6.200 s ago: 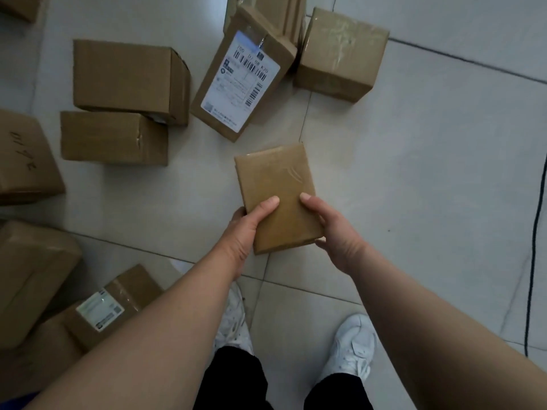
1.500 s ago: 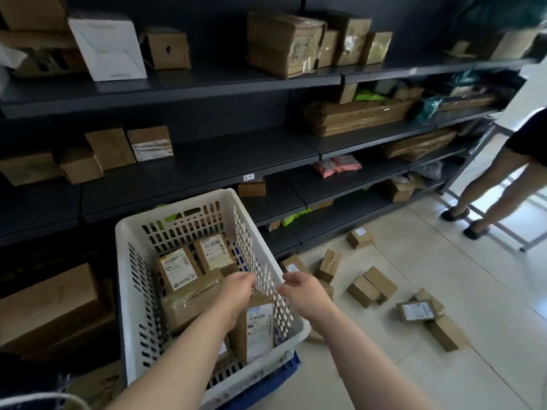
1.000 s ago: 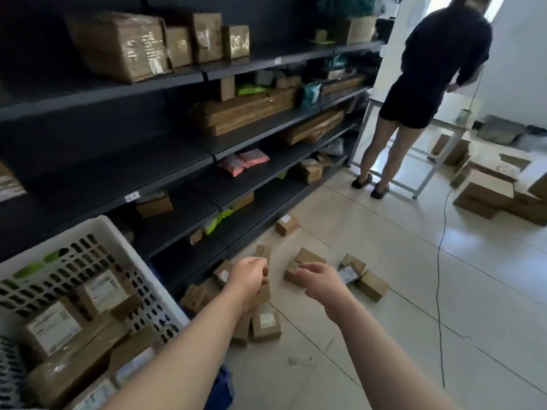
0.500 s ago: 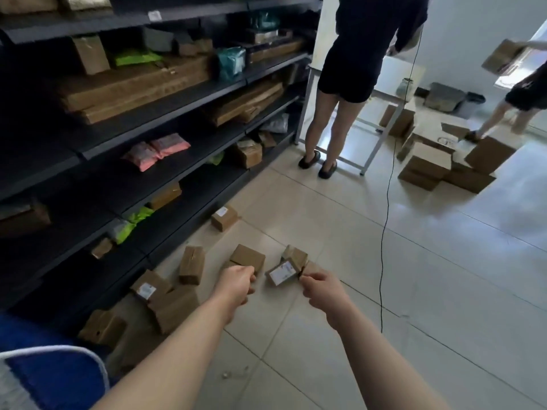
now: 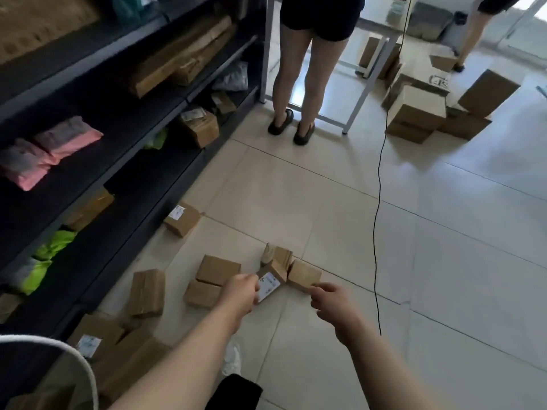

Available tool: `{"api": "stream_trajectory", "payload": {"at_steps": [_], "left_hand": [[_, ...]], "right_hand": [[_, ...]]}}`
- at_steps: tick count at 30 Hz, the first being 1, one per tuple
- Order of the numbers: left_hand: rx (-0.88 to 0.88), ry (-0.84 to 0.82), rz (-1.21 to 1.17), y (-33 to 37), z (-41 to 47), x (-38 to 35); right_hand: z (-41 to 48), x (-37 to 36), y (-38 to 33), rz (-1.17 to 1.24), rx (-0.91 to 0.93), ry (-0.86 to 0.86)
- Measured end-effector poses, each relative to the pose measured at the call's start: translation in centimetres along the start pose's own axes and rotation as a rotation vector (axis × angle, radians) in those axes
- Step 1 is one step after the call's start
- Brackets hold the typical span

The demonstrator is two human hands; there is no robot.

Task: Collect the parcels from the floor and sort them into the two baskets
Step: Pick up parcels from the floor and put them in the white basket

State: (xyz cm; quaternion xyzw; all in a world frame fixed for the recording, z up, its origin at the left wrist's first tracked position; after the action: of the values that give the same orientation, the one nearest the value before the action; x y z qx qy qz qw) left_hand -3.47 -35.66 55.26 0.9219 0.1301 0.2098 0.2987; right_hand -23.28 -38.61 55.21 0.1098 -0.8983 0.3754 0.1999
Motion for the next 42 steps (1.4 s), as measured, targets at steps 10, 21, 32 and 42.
{"api": "stream_trajectory", "payload": {"at_steps": [10,21,32,42], "left_hand": [[0.06,-0.015,0.085,-1.0,22.1,-12.8],[-0.127,0.081,0.185,-9.3,45.9,-25.5],[-0.163,-0.031,0.121,-9.1,55.2,-30.4],[-0.434,-0.094,0.15,-6.5,50.4,-35.4]], "right_hand": [[23.0,-8.2,4.5,-0.031,-0.075,0.071],[48.7,-20.1,15.0,-0.191,0.034,0.076],[58.8,-24.0,14.5,-0.109,0.253,0.053],[55.9,-14.2,14.9,0.023,0.359,0.42]]}}
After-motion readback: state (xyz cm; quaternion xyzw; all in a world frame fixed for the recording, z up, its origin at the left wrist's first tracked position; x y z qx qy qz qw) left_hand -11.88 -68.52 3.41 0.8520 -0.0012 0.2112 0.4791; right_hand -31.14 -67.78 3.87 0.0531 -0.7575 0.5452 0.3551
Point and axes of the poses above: each hand's wrist, its own z-axis towards the middle knuckle, its own x-axis out of the back of the hand, y = z × x, the point moved 2 cm from there along z, towards the middle knuckle, and after that the axes turned 13 degrees about y, right-handed, at the moved point
